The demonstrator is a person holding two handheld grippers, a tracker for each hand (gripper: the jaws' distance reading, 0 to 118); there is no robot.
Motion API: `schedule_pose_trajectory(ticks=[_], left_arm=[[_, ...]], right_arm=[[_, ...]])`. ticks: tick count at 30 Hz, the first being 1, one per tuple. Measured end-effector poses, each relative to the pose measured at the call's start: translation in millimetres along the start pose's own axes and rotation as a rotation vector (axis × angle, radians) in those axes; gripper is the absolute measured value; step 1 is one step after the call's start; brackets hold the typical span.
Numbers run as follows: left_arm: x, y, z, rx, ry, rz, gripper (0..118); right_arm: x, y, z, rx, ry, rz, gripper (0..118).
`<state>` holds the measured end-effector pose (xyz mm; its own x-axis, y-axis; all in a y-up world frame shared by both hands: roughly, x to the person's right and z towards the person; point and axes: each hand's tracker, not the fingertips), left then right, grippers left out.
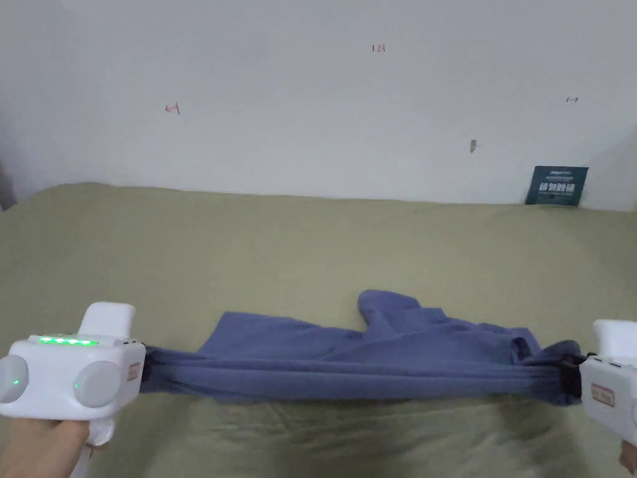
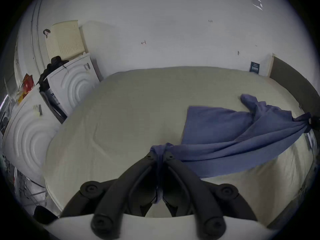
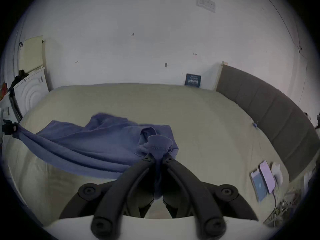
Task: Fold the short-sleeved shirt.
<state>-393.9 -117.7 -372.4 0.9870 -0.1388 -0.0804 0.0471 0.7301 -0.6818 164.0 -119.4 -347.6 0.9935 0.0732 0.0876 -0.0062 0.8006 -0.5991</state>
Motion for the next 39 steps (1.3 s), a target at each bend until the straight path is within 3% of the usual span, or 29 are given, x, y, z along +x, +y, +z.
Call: schedule_pose_trajectory(ticks=[8,18,19,20,23,24,25,29,30,31,32,33,35,39], left_arm=[[-8,-104,44,-0.097,-0.068,-0.005,5],[-13,-124,29,-0.156,-0.092,0.04,7],[-14,-123,30,-0.155,-0.1,0.049,17],[-16,-122,33,-0.149,-0.114,0.061,46],[-23,-120,36,-0.139,-0.138,0.079,86],[-26,-121,38,-0.149,-0.143,0.087,118],[-28,-123,46,-0.103,-0.13,0.103,118],[-45,-130,63,-0.121,-0.095,0.143,111],[-50,-134,67,-0.118,-0.103,0.158,96],[-56,-140,71,-0.114,-0.113,0.176,72],[-60,-142,73,-0.134,-0.107,0.182,28],[-63,-147,71,-0.158,-0.11,0.183,0],[-70,-158,68,-0.17,-0.117,0.204,0],[-84,-154,63,-0.196,-0.142,0.245,0]], right_arm=[[11,-116,49,-0.124,0.016,-0.002,6],[8,-128,39,-0.152,0.013,-0.052,8],[8,-126,42,-0.15,0.015,-0.051,19],[7,-124,44,-0.152,0.017,-0.048,44],[2,-117,54,-0.151,0.0,-0.072,83],[-2,-115,59,-0.144,0.005,-0.081,118],[-9,-115,68,-0.094,0.034,-0.099,115],[-51,-101,86,-0.037,0.075,-0.035,107],[-62,-102,90,-0.02,0.104,-0.02,86],[-77,-102,96,-0.01,0.127,0.002,55],[-91,-107,97,0.002,0.122,0.015,12],[-102,-111,96,0.0,0.134,0.036,0],[-124,-122,97,0.009,0.183,0.082,0],[-149,-129,94,-0.018,0.235,0.083,0]])
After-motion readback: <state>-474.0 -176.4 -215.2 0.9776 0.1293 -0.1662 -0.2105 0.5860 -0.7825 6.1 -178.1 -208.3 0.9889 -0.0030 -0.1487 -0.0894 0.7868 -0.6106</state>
